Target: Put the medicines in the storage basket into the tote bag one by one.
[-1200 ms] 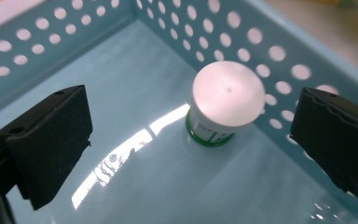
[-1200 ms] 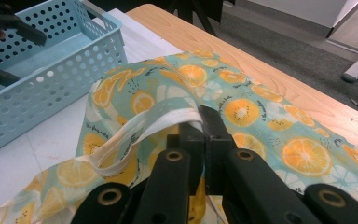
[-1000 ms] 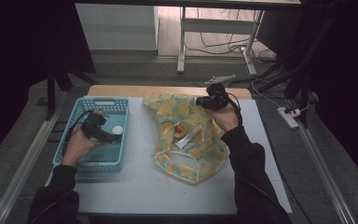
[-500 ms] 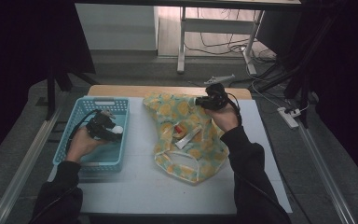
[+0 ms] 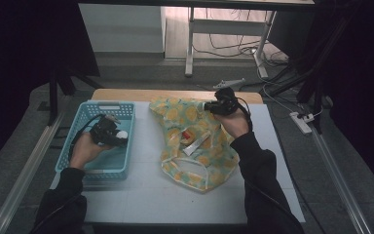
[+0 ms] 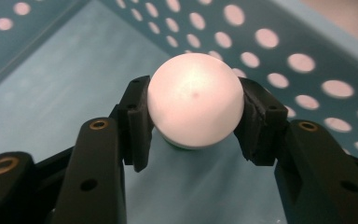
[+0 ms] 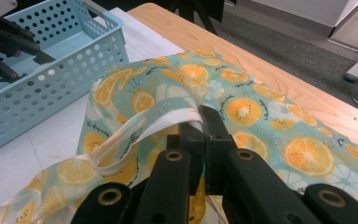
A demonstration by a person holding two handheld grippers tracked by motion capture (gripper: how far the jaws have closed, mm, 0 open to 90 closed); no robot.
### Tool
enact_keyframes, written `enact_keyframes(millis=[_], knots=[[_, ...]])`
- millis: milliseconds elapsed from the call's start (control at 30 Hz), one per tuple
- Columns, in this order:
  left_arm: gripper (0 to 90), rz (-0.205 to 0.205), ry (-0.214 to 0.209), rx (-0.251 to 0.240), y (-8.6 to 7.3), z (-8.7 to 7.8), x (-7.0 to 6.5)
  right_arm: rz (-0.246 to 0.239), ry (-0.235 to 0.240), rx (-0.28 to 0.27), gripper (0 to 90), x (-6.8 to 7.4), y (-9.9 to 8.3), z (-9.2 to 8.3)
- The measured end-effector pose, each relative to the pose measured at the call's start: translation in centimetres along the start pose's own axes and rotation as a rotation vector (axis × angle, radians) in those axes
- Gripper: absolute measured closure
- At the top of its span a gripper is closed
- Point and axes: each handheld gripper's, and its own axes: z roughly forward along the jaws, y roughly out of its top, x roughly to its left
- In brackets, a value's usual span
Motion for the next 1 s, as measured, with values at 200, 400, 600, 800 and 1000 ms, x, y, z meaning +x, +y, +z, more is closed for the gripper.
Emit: enact_keyframes(millis=[200, 400, 600, 800, 1000], knots=[[51.1, -0.044, 0.002, -0.042, -0.3, -0.9, 0.5, -0.001, -0.001, 0.001, 88.5, 0.0, 0.0, 0.0], [51.2, -0.061, -0.001, -0.078, -0.2, -2.3, 0.5, -0.003, -0.001, 0.001, 88.5, 0.0, 0.1, 0.1], [51.2, -0.055, 0.011, -0.108, 0.5, -4.5, 0.2, -0.003, 0.000, 0.001, 88.6, 0.1, 0.1, 0.1], [51.2, -0.051, 0.007, -0.152, 1.0, -6.4, -0.3, -0.002, -0.001, -0.002, 88.5, 0.0, 0.1, 0.1], [51.2, -0.036, -0.027, -0.179, 2.1, -7.6, -1.4, -0.001, -0.001, -0.003, 88.5, 0.1, 0.2, 0.1]])
